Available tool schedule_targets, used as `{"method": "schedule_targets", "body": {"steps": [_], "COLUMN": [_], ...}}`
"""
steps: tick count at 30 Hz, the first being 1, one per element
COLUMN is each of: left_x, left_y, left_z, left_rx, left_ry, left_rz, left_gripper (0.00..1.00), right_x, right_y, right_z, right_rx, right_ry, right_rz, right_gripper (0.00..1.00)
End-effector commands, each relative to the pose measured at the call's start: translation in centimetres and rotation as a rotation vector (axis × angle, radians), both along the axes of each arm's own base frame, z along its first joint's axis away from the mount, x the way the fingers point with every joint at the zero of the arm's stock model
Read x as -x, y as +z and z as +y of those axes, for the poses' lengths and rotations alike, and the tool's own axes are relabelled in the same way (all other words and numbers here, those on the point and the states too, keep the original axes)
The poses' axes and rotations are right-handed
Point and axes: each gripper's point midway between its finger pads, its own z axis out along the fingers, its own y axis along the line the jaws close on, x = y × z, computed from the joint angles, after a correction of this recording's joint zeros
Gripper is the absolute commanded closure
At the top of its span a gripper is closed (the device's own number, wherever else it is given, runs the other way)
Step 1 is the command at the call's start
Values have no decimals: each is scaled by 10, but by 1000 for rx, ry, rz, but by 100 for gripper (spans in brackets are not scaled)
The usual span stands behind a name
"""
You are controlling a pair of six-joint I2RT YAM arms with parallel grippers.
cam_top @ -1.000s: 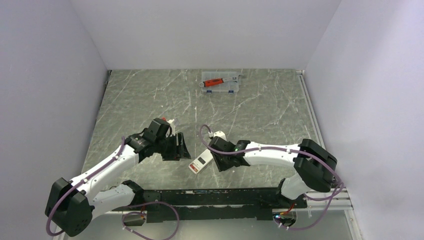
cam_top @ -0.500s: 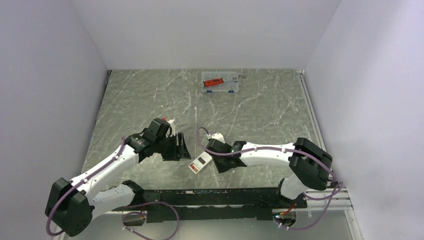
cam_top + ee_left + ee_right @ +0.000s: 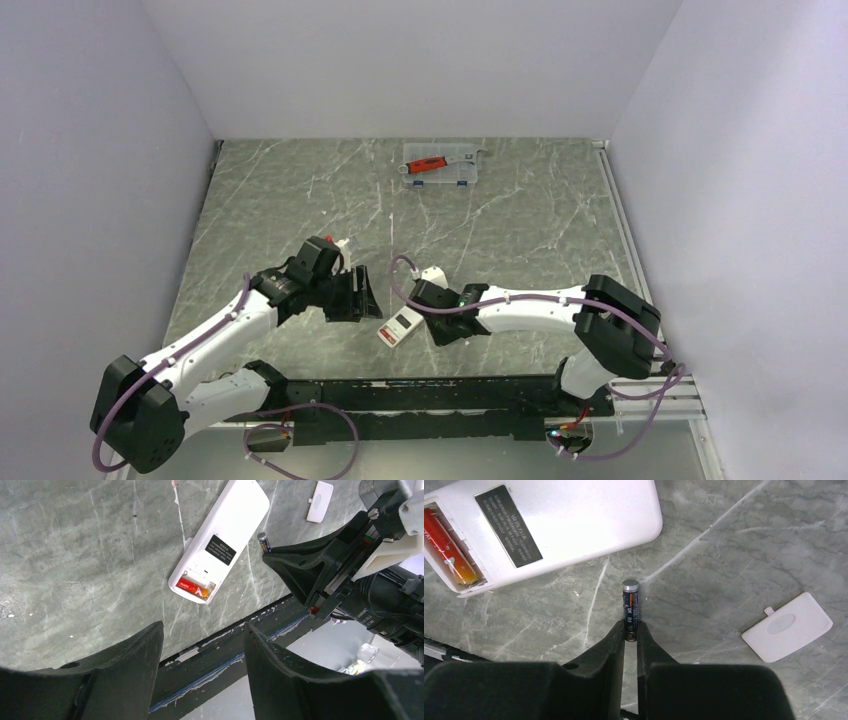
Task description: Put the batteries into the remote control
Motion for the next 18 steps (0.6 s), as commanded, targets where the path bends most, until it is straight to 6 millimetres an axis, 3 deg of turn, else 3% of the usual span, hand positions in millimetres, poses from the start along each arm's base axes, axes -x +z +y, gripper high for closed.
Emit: {"method": "schedule_targets", "body": {"steps": [1,11,18], "left_x": [-3,-9,-11], "left_y": [-4,-19,-34], "left_z": [-3,-7,-14], "left_rx": [7,4,8], "left_ry": [3,0,-16], "left_rz": [-10,9,40], "left_gripper": [35,35,36], "right_x": [-2,-1,10], "right_y": [2,20,39], "right_z": [-2,3,20], "right_rx": [26,-24,-127], "right_ry": [-20,-4,78], "right_rz": [-18,-34,-20], "right_gripper": [90,96,97]}}
